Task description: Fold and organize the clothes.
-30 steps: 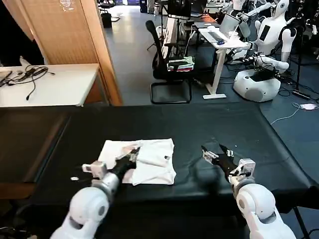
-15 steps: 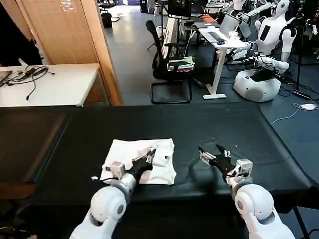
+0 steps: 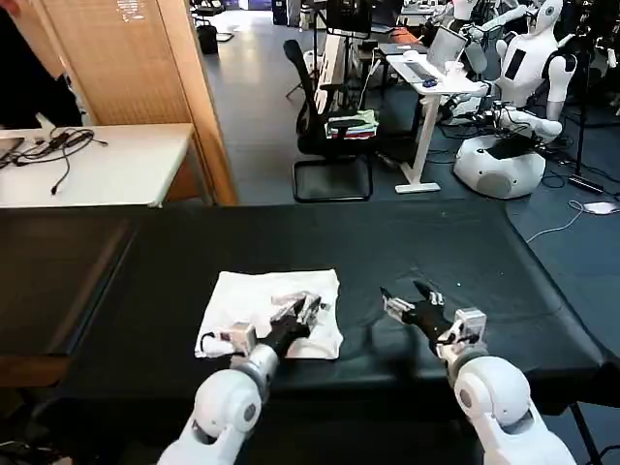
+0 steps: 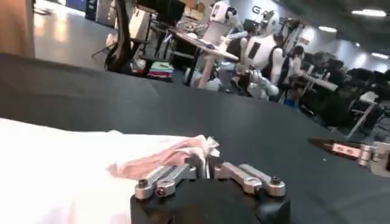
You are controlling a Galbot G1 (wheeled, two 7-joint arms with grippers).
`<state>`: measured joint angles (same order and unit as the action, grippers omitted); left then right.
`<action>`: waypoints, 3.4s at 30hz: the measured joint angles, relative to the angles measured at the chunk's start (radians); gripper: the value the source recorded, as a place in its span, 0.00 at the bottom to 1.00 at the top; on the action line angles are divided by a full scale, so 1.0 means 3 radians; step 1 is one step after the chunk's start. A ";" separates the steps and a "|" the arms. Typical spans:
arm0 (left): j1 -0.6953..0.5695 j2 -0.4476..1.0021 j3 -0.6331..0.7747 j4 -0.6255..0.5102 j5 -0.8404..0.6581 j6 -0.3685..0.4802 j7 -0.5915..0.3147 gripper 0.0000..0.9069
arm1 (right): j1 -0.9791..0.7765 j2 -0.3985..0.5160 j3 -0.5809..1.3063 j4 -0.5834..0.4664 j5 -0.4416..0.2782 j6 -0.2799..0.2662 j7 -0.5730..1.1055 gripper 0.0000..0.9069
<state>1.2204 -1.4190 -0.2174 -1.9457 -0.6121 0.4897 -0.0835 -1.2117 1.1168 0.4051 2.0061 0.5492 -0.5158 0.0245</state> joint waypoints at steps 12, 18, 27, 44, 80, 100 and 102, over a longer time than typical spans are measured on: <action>-0.0096 0.0471 -0.0444 -0.0492 0.0048 -0.0135 -0.0003 0.97 | 0.0586 -0.0140 -0.0875 -0.0109 0.0003 -0.0063 -0.0091 0.97; -0.0005 0.0715 -0.0733 -0.0490 0.0253 -0.0177 -0.0001 0.97 | 0.1062 0.0025 -0.1390 -0.0268 -0.0240 -0.0348 -0.0002 0.97; 0.0113 0.0713 -0.0816 -0.0438 0.0453 -0.0194 0.0017 0.97 | 0.1266 0.0024 -0.1710 -0.0392 -0.0766 -0.0736 -0.0009 0.97; 0.0131 0.0734 -0.0849 -0.0379 0.0477 -0.0190 0.0024 0.97 | 0.0628 -0.0154 -0.1054 -0.0033 -0.0656 -0.0539 0.0016 0.97; 0.0317 0.0642 -0.0872 -0.0416 0.0631 -0.0225 0.0031 0.97 | 0.1517 0.0208 -0.2094 -0.0947 -0.1312 0.0103 -0.0390 0.18; 0.0409 0.0546 -0.0891 -0.0410 0.0688 -0.0298 0.0068 0.97 | 0.0966 0.0382 -0.1165 -0.0928 -0.1257 0.0094 -0.0082 0.97; 0.0424 0.0549 -0.0910 -0.0392 0.0687 -0.0321 0.0109 0.97 | 0.0908 0.0356 -0.1056 -0.0880 -0.1213 0.0074 -0.0082 0.97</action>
<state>1.3475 -1.2543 -0.4903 -2.0633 -0.4060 0.3934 -0.0510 -0.9395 1.2235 0.0884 1.7421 0.1852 -0.4938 0.0000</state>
